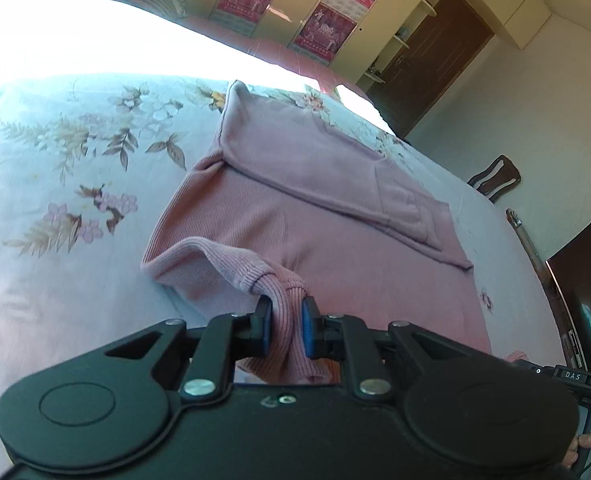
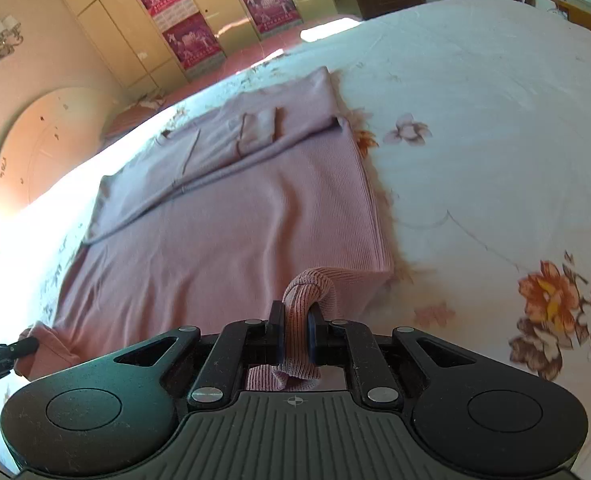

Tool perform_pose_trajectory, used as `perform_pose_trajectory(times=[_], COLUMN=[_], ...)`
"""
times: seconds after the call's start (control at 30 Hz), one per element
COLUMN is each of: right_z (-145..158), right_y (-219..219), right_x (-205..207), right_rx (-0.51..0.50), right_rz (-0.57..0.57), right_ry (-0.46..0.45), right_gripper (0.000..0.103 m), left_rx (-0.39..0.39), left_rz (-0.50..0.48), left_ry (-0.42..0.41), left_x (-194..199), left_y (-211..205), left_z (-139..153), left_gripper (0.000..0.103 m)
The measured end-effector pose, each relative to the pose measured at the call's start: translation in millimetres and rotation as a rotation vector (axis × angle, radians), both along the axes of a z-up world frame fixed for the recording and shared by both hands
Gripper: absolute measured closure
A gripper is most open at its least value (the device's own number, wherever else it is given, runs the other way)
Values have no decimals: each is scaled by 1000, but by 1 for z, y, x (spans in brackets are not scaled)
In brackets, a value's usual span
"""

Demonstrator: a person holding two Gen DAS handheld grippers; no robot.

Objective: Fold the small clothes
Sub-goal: 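Grasp the ribbed hem with the left gripper while right gripper grasps the hem, then lift the hem and fold it toward the collar with both grippers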

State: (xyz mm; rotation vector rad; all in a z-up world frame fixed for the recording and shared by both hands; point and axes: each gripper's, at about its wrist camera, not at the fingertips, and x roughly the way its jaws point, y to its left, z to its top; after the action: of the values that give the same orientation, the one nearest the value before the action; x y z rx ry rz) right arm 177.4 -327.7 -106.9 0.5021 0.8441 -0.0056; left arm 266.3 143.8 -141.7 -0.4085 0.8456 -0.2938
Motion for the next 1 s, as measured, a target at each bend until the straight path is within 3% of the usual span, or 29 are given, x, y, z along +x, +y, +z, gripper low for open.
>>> perform_pose_trajectory(times=[0.13, 0.33, 0.5, 0.63, 0.73, 0.8, 0.83, 0.87, 0.9, 0.97, 1.0], right_z=[17, 26, 20, -13, -33, -41, -42, -41, -39, -32, -28], right_y=[-12, -38, -55, -66, -74, -80, -83, -87, -92, -95, -97], right_x=[54, 149, 222, 271, 290, 298, 299, 299, 298, 294, 291], right_rx=[3, 43, 56, 69, 71, 91, 97, 108, 109, 54, 34], right_rz=[-35, -93, -118, -136, -144, -140, -137, -130, -126, -139, -139], right_ry=[-72, -128, -106, -24, 22, 50, 53, 47, 27, -13, -39], right_gripper=[93, 93, 93, 93, 93, 93, 92, 88, 83, 31, 26], left_rx=[17, -2, 42, 131, 209, 229, 235, 238, 240, 239, 257], left_rz=[17, 75, 106, 127, 127, 114, 121, 128, 122, 95, 86], left_ry=[-86, -138, -111, -57, -32, -19, -33, -59, -89, -92, -100], left_x=[52, 143, 218, 263, 280, 283, 280, 275, 269, 265, 264], left_y=[-14, -34, -52, -64, -68, -62, -58, -53, -46, -36, -32], left_z=[19, 30, 21, -1, -14, -17, -16, -13, -8, -5, -4], left_gripper=[90, 90, 90, 87, 72, 38, 12, 6, 6, 7, 7])
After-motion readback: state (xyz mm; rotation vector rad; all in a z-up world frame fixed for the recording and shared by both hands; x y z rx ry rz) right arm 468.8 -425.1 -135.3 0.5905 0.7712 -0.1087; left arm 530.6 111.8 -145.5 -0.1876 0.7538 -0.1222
